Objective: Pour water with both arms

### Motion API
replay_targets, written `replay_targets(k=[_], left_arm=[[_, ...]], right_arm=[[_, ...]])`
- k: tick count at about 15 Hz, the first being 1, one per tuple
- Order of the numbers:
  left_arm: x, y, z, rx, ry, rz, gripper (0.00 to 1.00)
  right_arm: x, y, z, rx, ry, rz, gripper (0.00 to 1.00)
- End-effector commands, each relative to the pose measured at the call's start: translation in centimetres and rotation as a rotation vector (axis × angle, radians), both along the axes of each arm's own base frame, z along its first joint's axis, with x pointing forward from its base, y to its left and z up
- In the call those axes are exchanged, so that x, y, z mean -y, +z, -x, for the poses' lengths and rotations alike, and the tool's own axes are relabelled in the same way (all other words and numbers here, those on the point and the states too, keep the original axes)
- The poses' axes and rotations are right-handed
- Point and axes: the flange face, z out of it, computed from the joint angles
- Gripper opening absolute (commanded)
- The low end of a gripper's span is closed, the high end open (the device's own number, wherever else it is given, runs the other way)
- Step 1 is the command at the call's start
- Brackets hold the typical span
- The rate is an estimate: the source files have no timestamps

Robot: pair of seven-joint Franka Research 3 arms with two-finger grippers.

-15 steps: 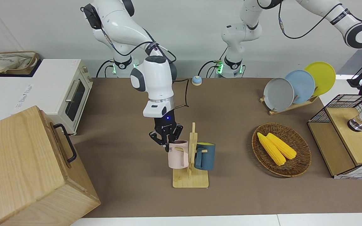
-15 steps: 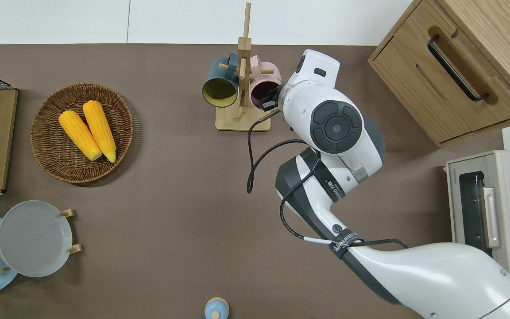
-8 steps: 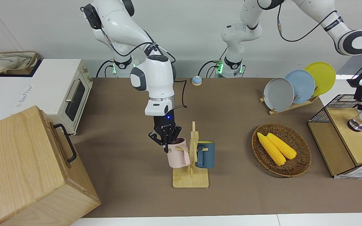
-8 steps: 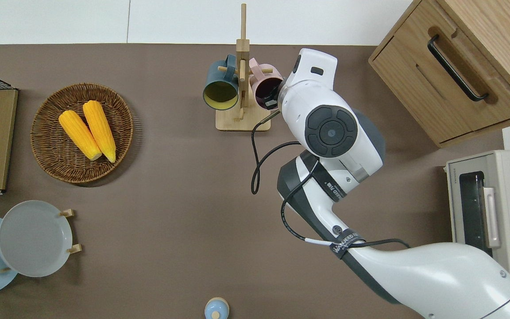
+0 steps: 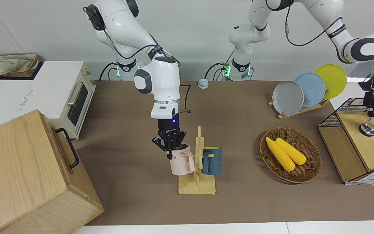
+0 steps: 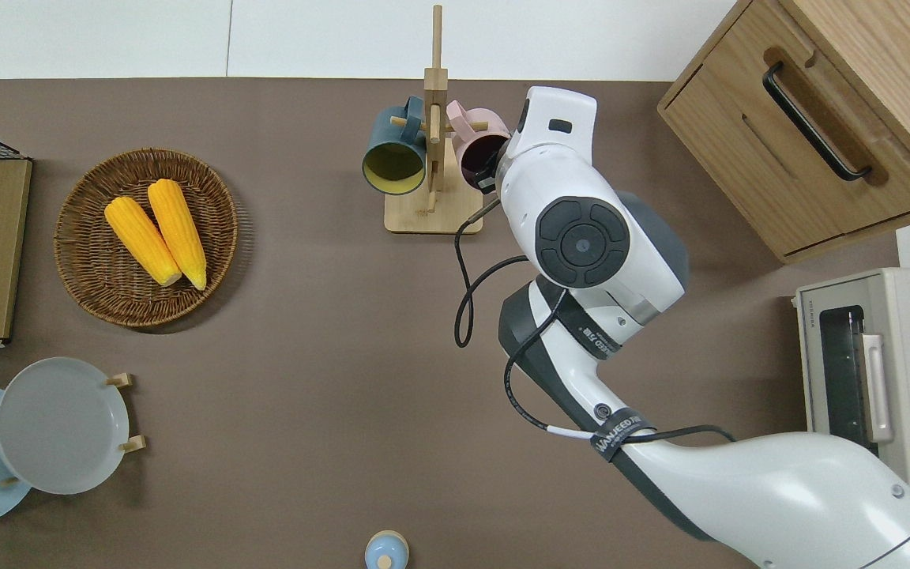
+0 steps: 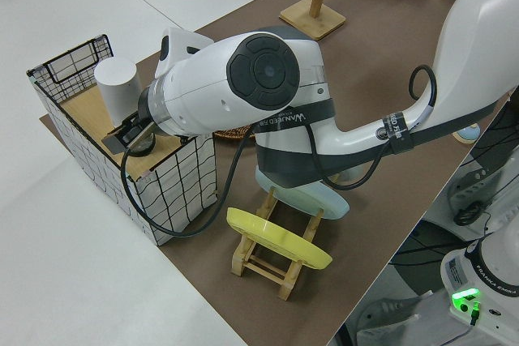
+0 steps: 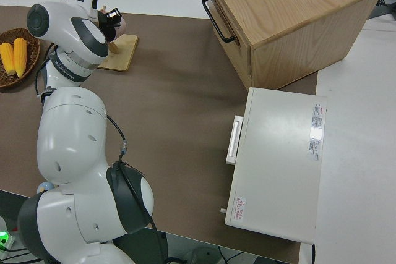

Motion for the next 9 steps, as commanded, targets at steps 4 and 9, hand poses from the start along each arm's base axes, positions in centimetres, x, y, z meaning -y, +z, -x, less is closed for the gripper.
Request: replay_targets(k=[4,9], left_arm=[[-0.1,-1.0,0.0,0.018,0.017,-0.018,1.00],[0.5,-1.4,-0.8,0.027,0.019,-0.012,1.00]], right_arm=[[1.9,1.1,-0.7,0.022,0.040,0.035,0.000],[3.0,3.1,-0.5,0.039,0.020,0.028,0.000]])
